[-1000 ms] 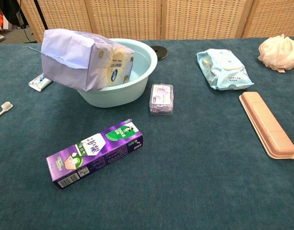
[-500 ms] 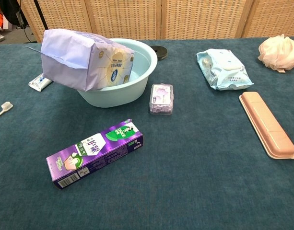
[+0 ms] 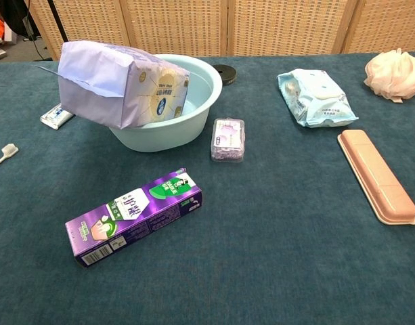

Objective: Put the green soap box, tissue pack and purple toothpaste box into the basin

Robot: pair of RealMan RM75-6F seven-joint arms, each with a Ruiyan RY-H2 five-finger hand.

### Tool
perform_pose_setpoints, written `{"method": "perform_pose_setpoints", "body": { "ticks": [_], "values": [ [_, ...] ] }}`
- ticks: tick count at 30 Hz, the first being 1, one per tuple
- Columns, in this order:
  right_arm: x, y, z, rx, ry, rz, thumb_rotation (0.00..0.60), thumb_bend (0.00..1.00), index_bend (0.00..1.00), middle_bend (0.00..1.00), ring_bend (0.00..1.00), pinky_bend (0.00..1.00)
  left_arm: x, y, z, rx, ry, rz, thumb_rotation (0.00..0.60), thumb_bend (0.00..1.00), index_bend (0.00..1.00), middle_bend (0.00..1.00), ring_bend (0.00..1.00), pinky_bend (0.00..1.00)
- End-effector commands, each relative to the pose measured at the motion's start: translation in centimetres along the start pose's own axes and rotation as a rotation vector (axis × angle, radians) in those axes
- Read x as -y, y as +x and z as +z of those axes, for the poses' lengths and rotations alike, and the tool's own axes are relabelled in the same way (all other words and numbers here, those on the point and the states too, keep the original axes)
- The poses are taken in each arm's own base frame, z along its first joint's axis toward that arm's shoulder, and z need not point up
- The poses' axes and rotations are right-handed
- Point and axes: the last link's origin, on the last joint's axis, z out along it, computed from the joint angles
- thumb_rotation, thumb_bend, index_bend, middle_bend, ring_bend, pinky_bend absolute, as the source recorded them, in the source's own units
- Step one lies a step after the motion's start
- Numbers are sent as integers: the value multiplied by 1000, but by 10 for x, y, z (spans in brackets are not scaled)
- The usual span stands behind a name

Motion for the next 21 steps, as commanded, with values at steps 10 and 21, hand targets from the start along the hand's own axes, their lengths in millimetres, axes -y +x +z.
{"method": "perform_pose_setpoints", "body": {
  "ticks": [10, 21],
  "values": [
    [-1, 5, -1, -13, -2, 8, 600, 105, 194, 0, 0, 16, -17, 3, 10, 53, -38, -5, 600, 291, 108, 0, 0, 0],
    [-2, 7, -1, -19, -4, 19, 600, 105, 194, 0, 0, 16, -61, 10, 8, 54, -33, -85, 600, 288, 122, 0, 0, 0]
  ]
}}
